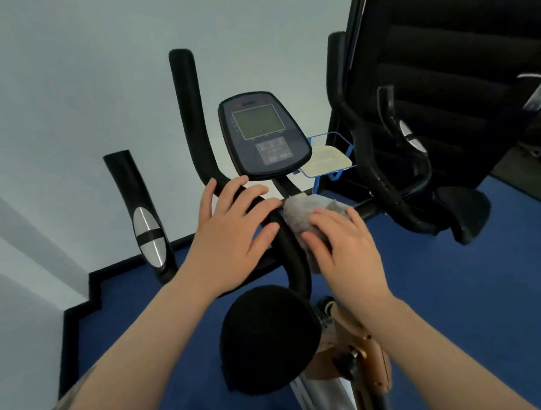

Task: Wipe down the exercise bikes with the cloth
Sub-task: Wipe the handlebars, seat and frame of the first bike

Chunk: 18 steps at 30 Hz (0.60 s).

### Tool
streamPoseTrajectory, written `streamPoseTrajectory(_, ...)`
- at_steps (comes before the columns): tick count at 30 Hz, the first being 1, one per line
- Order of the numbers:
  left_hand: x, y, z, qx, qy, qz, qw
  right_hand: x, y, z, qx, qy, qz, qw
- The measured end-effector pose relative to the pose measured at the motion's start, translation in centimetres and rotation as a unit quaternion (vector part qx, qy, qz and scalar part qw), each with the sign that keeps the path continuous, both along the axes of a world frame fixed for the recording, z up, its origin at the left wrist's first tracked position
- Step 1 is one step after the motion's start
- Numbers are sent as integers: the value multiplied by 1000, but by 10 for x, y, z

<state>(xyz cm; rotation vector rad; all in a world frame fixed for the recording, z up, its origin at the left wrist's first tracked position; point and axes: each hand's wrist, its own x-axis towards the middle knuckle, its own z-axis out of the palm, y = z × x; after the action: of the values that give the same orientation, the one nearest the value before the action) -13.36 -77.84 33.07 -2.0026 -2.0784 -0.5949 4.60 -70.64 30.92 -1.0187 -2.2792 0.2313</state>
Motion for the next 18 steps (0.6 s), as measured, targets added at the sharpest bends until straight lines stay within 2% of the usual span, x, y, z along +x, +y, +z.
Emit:
streamPoseTrajectory(3, -1, 2, -1, 0, -3, -3, 1000, -20, 19, 13, -31, -101, -6, 994)
streamPoseTrajectory(5, -1, 2, -2, 2, -4, 0, 1000, -30, 22, 17, -25, -126, -16, 992)
streamPoseTrajectory(6, -1, 2, -1, 2, -4, -1, 1000, -28, 18, 13, -27, -107, -21, 994)
streamPoseTrajectory(9, -1, 0, -1, 5, -5, -1, 1000, -5, -6, -7, 21, 32, -17, 999)
streamPoseTrajectory(10, -1, 1, -1, 5, -6, -1, 1000, 0, -7, -9, 31, 42, -11, 999)
streamPoseTrajectory(12, -2, 2, -1, 4, -7, -5, 1000, -5, 6, -3, 24, -12, -2, 1000)
streamPoseTrajectory(15, -2, 3, -3, 8, -7, -4, 1000, -27, 27, 16, -19, -149, -8, 989)
streamPoseTrajectory(17, -2, 2, -3, 8, -4, -4, 1000, -28, 26, 13, -14, -143, -8, 990)
streamPoseTrajectory(18, -2, 2, -3, 7, -3, -4, 1000, -22, 20, 9, -13, -104, -6, 994)
